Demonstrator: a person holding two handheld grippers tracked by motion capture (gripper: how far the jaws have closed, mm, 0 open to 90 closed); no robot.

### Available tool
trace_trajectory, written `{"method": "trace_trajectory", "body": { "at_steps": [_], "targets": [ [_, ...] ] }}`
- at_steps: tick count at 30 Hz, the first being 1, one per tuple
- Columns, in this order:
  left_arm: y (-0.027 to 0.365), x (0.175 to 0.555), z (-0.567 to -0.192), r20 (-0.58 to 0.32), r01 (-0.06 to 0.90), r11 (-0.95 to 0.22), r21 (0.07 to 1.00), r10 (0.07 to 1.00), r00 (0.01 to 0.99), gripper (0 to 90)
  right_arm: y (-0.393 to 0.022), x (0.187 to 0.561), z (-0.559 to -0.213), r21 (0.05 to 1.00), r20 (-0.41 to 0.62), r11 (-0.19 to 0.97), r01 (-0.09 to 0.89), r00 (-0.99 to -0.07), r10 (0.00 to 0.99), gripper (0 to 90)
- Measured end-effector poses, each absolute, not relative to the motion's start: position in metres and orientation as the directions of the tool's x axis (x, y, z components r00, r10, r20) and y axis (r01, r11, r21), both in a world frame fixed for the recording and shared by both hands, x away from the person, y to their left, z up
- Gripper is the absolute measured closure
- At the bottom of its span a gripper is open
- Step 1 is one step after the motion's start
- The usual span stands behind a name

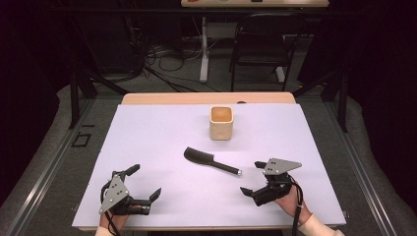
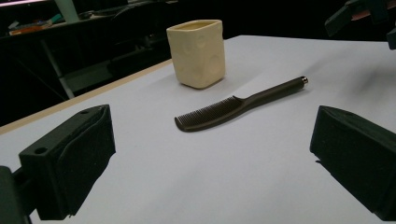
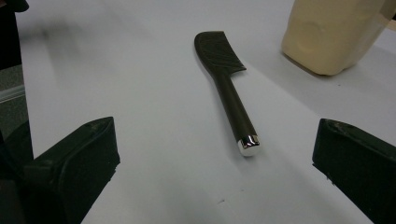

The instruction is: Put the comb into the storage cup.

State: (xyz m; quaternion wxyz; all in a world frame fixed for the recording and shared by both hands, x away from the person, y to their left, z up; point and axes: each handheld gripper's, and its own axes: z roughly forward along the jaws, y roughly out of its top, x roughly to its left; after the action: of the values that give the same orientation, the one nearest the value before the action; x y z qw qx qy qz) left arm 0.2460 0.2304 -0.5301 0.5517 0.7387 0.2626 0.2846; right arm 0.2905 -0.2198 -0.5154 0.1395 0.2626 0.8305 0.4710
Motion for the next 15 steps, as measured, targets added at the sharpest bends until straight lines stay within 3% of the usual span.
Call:
{"method": "trace_trajectory", "body": {
  "at_steps": [15],
  "targets": [
    [0.231, 0.246, -0.530, 0.129, 0.076, -0.253, 0.965, 0.701, 0.701, 0.0, -0.203, 0.299, -0.512, 0.829, 0.025, 0.464, 0.313, -0.849, 0.528, 0.0]
  ]
}}
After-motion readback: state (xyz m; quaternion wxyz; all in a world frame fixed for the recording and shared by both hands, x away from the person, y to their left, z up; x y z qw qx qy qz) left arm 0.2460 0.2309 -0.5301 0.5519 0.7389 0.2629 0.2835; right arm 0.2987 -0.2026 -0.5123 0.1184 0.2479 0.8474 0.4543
